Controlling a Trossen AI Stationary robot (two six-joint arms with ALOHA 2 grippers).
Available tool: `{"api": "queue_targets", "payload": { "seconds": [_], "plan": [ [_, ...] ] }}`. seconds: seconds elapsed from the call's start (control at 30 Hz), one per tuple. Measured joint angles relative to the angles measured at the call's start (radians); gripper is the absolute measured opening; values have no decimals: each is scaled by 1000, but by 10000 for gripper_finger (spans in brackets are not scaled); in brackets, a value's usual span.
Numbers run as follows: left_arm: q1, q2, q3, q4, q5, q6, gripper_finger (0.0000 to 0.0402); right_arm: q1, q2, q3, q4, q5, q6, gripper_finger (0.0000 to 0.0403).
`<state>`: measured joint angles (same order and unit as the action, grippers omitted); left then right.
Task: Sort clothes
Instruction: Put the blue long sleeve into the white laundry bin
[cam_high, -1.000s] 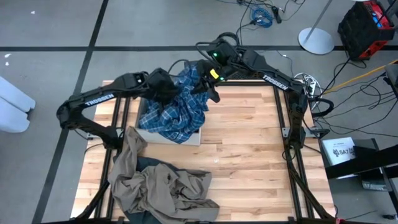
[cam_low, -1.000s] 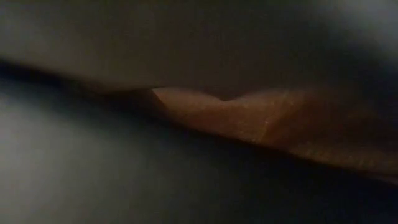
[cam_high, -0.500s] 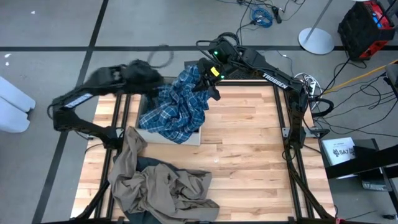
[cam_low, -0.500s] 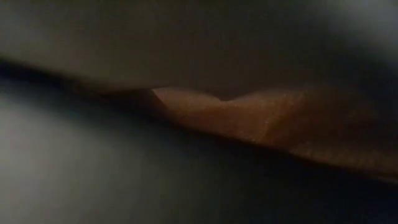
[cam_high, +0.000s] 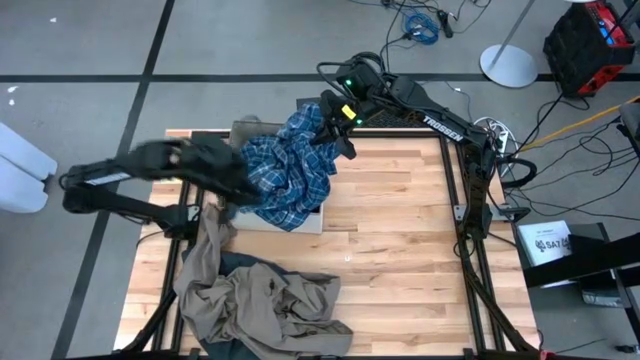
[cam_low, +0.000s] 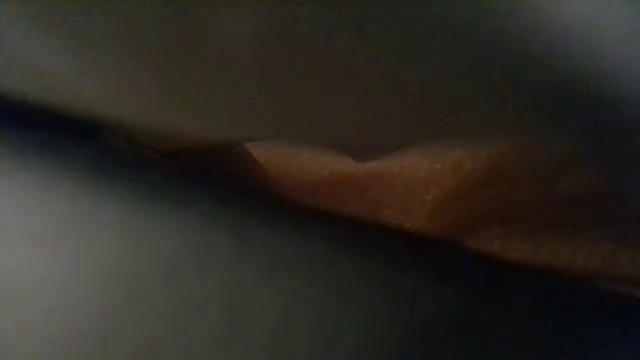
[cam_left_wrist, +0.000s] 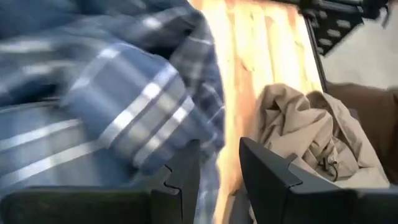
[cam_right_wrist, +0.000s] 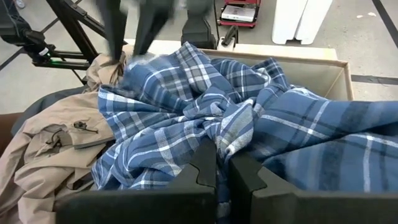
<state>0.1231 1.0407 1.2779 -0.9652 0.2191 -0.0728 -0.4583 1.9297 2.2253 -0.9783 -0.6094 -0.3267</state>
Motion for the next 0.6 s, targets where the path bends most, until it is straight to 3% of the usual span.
{"api": "queue_targets", "payload": {
  "seconds": [0.2, 0.5, 0.6],
  "plan": [
    [-48, 71, -130, 155, 11, 29, 120, 0, 0, 0, 0, 0, 8, 0],
    [-12, 235, -131, 31, -293, 77, 120, 4, 0, 0, 0, 2, 30, 0],
    [7, 250, -125, 32, -309, 89, 120, 10, 0, 0, -7, 4, 30, 0]
  ]
}}
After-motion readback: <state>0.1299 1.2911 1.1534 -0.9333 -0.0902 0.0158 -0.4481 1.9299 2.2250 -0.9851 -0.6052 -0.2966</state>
